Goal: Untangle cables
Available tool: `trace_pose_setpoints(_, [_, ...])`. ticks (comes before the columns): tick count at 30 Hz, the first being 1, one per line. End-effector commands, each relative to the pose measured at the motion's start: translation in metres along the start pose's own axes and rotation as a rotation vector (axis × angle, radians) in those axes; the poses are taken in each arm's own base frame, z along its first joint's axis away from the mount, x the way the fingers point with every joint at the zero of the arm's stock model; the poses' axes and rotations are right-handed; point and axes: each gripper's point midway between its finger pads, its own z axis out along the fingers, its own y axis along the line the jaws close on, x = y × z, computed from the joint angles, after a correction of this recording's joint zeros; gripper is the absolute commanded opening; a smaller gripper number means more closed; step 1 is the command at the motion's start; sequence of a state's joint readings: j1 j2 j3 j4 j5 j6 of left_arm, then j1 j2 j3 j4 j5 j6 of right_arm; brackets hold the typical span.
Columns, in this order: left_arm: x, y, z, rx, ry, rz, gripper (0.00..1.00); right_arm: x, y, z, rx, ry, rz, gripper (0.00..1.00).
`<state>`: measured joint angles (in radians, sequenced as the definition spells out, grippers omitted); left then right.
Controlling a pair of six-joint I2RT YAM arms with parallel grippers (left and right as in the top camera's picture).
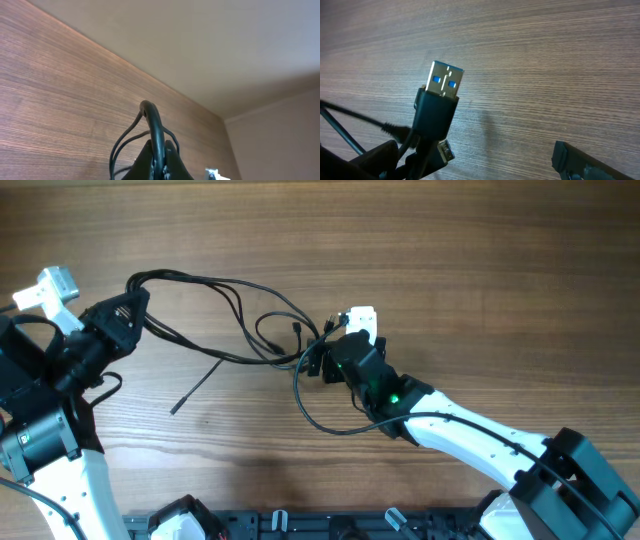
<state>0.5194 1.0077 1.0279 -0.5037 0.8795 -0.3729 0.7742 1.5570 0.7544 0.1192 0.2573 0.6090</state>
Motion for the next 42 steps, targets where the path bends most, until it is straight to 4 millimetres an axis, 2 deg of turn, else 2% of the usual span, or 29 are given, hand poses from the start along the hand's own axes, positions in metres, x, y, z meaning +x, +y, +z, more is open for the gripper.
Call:
trace_pose_setpoints(1, [-0.017,0.003,-0.008,-0.061,-0.070,0.030,0.04,0.009,-0.006,0.005,0.017,0.028,-0.004,1.00])
trace_pose_setpoints(8, [-0.029,0.028,-0.012,-0.206,-0.138,0.023,0.04,0.011,-0.003,0.005,0.000,0.039,-0.005,1.00])
trace_pose_setpoints(14, [-0.024,0.057,-0.020,-0.365,-0.149,-0.030,0.04,0.012,0.001,0.005,-0.022,0.046,-0.003,1.00])
trace_pose_setpoints(18, [-0.023,0.069,-0.025,-0.433,-0.165,-0.071,0.04,0.012,0.002,0.005,-0.024,0.048,-0.003,1.00])
trace_pose_setpoints(28, [-0.016,0.071,-0.025,-0.438,-0.142,-0.088,0.04,0.012,0.002,0.005,-0.026,0.047,-0.003,1.00])
trace_pose_setpoints(32, [-0.004,0.067,-0.022,-0.411,-0.091,-0.112,0.04,0.011,0.013,0.002,-0.082,0.058,0.001,1.00])
trace_pose_setpoints(35, [0.004,0.055,-0.015,-0.350,-0.043,-0.075,0.04,-0.005,0.021,-0.011,-0.119,0.016,0.000,1.00])
trace_pose_setpoints(36, [0.008,0.050,-0.011,-0.335,-0.018,-0.039,0.04,-0.017,0.027,-0.021,-0.143,-0.022,-0.028,1.00])
trace_pose_setpoints(39, [0.032,0.033,0.007,-0.278,0.094,0.071,0.04,-0.046,0.038,-0.050,-0.194,-0.117,-0.105,1.00])
trace_pose_setpoints(42, [0.054,0.022,0.025,-0.229,0.196,0.138,0.04,-0.061,0.041,-0.070,-0.216,-0.162,-0.111,1.00])
